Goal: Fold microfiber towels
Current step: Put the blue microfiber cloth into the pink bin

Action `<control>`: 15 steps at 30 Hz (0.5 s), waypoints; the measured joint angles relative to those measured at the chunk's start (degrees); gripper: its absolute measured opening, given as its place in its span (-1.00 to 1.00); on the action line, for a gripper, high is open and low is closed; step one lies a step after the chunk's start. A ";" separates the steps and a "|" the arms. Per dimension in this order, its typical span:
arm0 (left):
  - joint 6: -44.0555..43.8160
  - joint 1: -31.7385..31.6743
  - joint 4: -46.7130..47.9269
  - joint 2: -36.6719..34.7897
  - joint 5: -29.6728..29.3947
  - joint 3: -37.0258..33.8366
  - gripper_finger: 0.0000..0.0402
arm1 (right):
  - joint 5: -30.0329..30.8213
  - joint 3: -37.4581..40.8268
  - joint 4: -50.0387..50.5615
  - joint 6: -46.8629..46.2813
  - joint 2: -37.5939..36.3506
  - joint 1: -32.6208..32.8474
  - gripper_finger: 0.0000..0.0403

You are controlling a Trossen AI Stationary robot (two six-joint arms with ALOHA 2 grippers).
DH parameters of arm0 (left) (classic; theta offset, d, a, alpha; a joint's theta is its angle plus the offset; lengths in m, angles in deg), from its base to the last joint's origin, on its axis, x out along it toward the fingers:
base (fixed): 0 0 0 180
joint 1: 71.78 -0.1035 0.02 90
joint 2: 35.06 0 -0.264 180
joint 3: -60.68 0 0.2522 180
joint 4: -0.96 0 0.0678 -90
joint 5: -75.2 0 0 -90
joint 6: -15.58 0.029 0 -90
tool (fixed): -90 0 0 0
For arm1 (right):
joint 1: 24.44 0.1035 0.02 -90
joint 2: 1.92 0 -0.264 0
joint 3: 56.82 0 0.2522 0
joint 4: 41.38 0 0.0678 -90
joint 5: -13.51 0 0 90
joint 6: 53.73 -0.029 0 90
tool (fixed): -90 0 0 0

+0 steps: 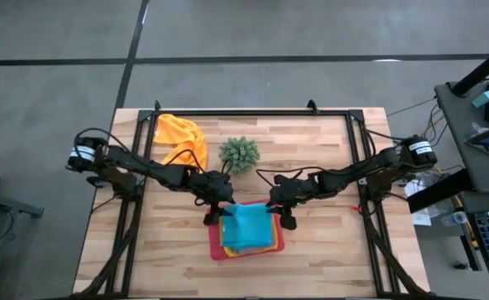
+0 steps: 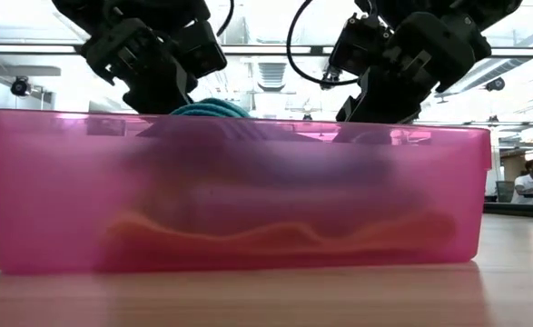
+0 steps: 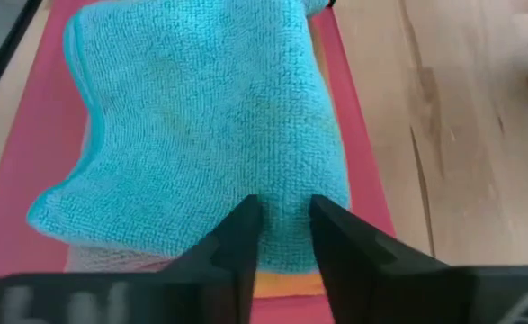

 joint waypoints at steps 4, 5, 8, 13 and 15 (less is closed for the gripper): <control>1.39 0.26 0.15 -0.23 -2.48 0.18 -0.22 | 0.02 0.00 0.20 1.07 0.02 0.00 -0.87; 1.57 0.26 0.28 -0.23 -2.50 0.28 -0.30 | 0.02 0.00 0.19 1.52 0.02 0.00 -0.91; 2.33 0.30 0.11 -0.23 -2.61 0.47 -0.54 | 0.07 0.00 0.17 1.81 -0.06 0.00 -0.94; 2.52 0.28 0.85 -0.26 -2.58 1.31 -0.92 | 0.11 -0.06 0.06 2.29 -0.63 0.00 -0.96; 2.49 0.28 1.82 -0.34 -1.87 1.72 -0.97 | 0.12 -0.28 0.31 2.55 -0.63 0.00 -0.96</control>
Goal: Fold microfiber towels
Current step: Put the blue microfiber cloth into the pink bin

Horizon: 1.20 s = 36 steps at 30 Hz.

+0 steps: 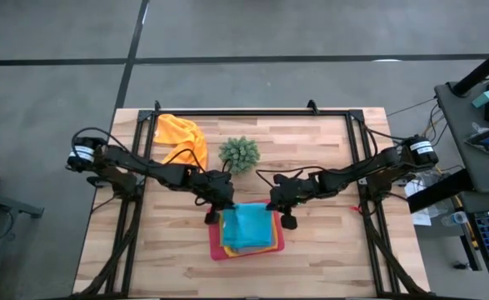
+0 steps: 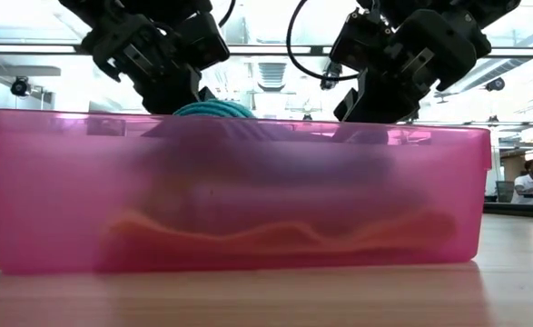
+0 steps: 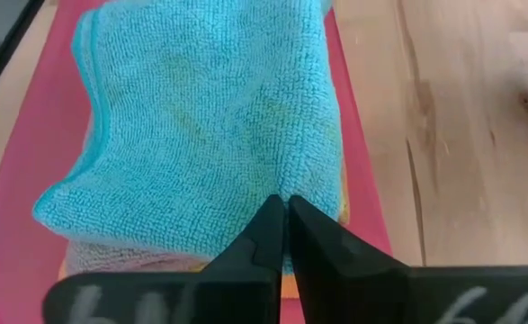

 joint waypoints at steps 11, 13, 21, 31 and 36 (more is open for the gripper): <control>-9.34 0.07 7.74 -3.11 2.75 2.16 -0.95 | 2.98 -5.60 10.47 3.26 -0.11 0.00 -0.96; -12.90 0.07 7.66 -3.99 5.05 2.50 -0.95 | 3.15 -7.09 12.84 4.32 -0.11 0.00 -0.96; -26.92 0.09 7.88 -4.05 8.98 2.72 -0.95 | 3.09 -10.94 17.86 8.44 -0.15 -0.02 -0.96; -26.77 -1.04 12.67 -4.28 3.61 3.53 -0.95 | 3.13 -10.30 17.91 7.52 0.33 -0.02 -0.96; -26.98 -0.98 12.96 -3.99 3.80 3.49 -0.92 | 3.09 -10.25 17.76 7.16 0.68 -0.02 -0.87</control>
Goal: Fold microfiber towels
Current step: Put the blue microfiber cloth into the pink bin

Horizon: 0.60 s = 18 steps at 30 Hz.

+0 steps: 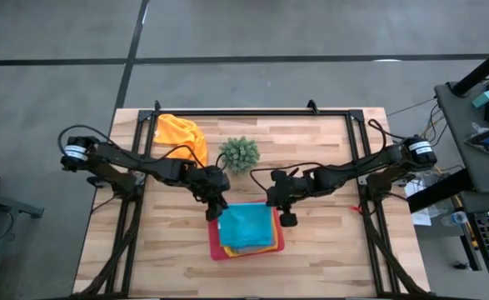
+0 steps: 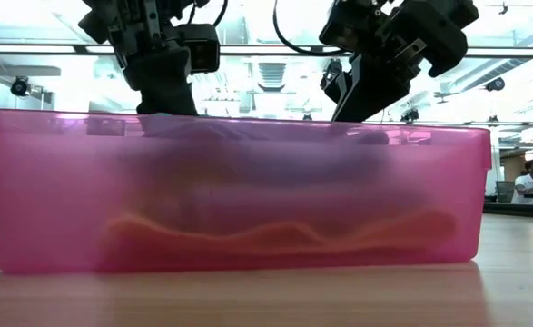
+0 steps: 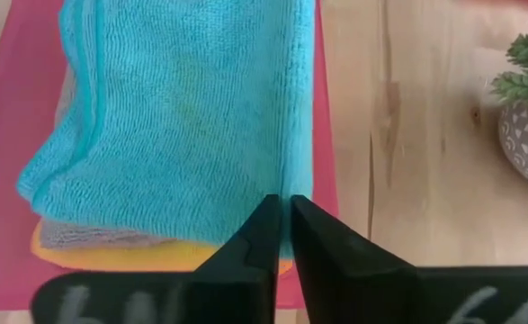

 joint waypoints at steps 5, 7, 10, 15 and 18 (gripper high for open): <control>0.00 0.00 1.01 -0.07 0.03 -0.13 -0.69 | 0.56 -0.23 0.21 -0.71 -0.16 -0.02 -0.64; 0.25 0.00 1.18 -0.22 0.04 -0.08 -0.55 | 1.63 -0.66 0.85 -0.70 -0.42 -0.02 -0.55; 0.46 0.00 1.15 -0.33 0.05 0.25 -0.32 | 2.70 -1.51 2.20 -0.90 -0.48 -0.02 -0.43; 3.12 0.00 6.50 -1.38 0.12 1.79 -0.05 | 3.41 -3.11 4.99 -2.34 -0.47 -0.02 -0.30; 4.47 1.12 7.56 -2.16 -0.09 2.84 -0.01 | 3.46 -4.03 6.65 -4.00 -0.53 0.25 -0.28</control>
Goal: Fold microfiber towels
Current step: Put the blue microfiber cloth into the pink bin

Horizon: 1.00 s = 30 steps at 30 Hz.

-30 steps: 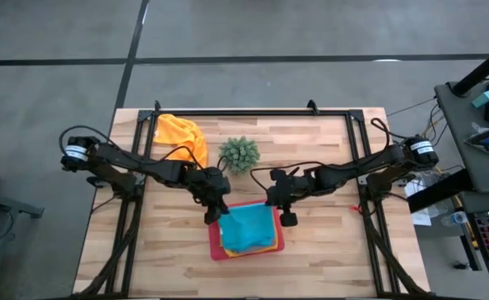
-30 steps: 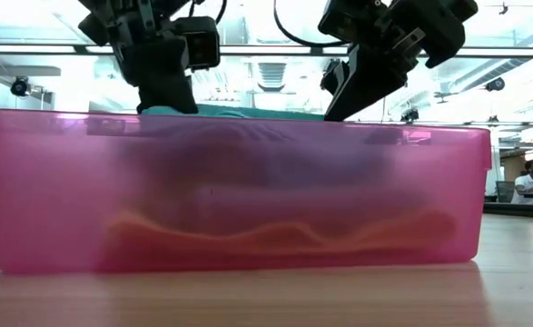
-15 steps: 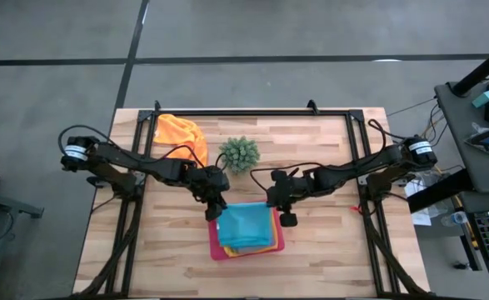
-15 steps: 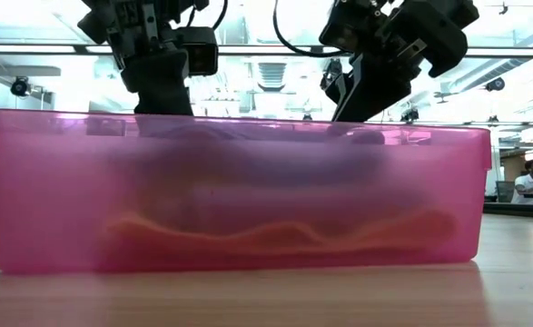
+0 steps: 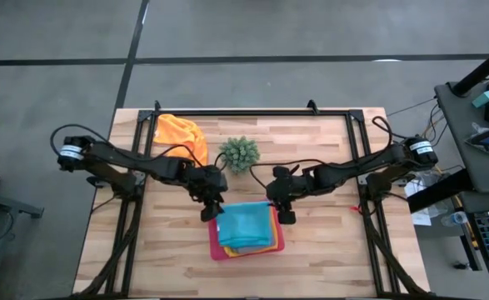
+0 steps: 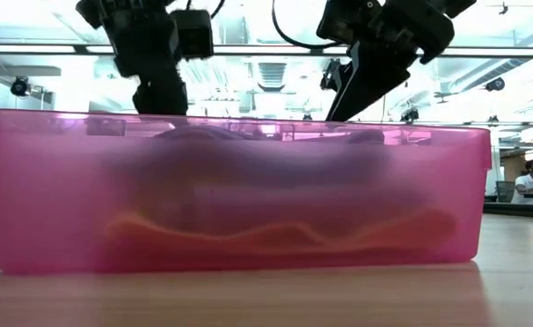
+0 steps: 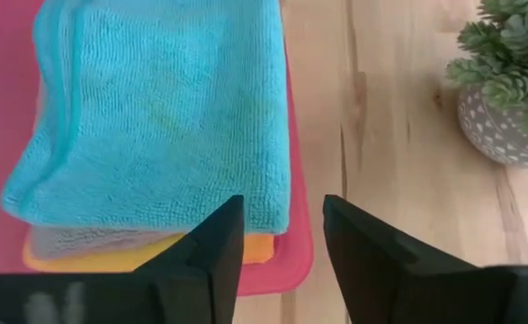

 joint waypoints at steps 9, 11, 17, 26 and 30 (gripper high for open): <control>3.43 8.45 0.20 -0.14 -12.02 4.57 0.00 | 5.69 0.01 0.30 -5.98 -1.96 6.14 -0.35; 3.30 12.04 0.23 -0.14 -18.07 5.17 0.00 | 8.58 0.33 -0.10 -7.56 -1.96 8.20 -0.35; 1.74 22.52 -2.59 1.70 -32.59 6.67 0.00 | 15.94 1.15 -4.82 -9.90 -1.42 13.65 -0.35; -1.93 28.02 -10.07 10.37 -37.12 6.72 0.00 | 23.12 1.30 -13.36 -11.37 -0.98 19.81 -0.36; -3.07 29.03 -8.33 13.49 -41.16 7.62 0.00 | 24.73 1.35 -14.69 -13.52 -0.13 21.56 -0.36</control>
